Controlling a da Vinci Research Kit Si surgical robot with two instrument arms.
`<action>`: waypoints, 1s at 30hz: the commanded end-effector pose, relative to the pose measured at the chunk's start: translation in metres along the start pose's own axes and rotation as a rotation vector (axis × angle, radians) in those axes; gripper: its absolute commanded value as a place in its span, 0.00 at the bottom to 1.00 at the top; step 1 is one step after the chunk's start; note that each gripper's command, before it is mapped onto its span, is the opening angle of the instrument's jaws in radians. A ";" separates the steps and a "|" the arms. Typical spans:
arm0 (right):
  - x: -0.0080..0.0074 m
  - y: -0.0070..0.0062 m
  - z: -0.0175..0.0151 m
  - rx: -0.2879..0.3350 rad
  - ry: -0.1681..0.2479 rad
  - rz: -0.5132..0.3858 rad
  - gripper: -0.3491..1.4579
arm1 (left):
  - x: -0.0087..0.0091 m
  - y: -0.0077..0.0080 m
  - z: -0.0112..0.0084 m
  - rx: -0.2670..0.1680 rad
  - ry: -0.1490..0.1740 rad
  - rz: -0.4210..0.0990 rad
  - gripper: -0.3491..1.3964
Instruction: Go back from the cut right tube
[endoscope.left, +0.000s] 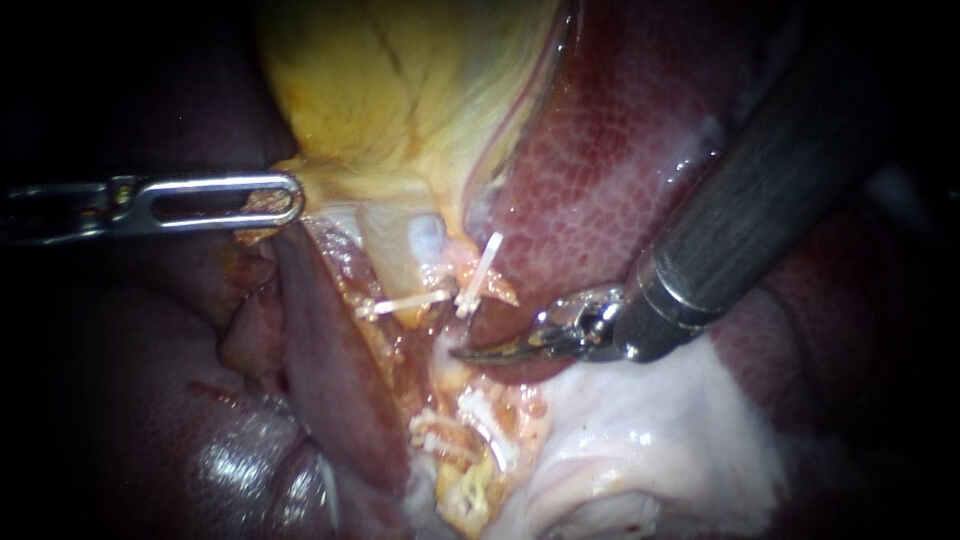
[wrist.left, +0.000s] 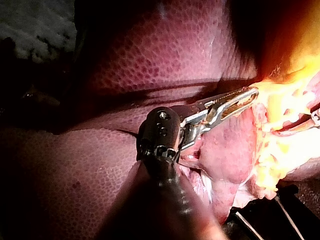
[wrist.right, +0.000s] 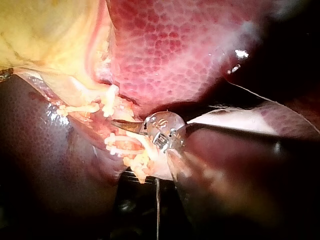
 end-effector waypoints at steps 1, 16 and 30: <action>0.0000 0.0000 0.0000 0.001 0.000 -0.001 0.00 | 0.0000 0.0000 0.0000 0.000 0.000 0.000 0.00; -0.0003 -0.0012 -0.0001 -0.126 0.104 -0.095 0.95 | 0.0000 -0.0001 0.0000 0.000 0.000 0.000 0.00; -0.0007 -0.0033 -0.0097 -0.148 0.120 -0.344 0.98 | 0.0000 -0.0001 -0.0001 0.000 0.000 0.006 0.00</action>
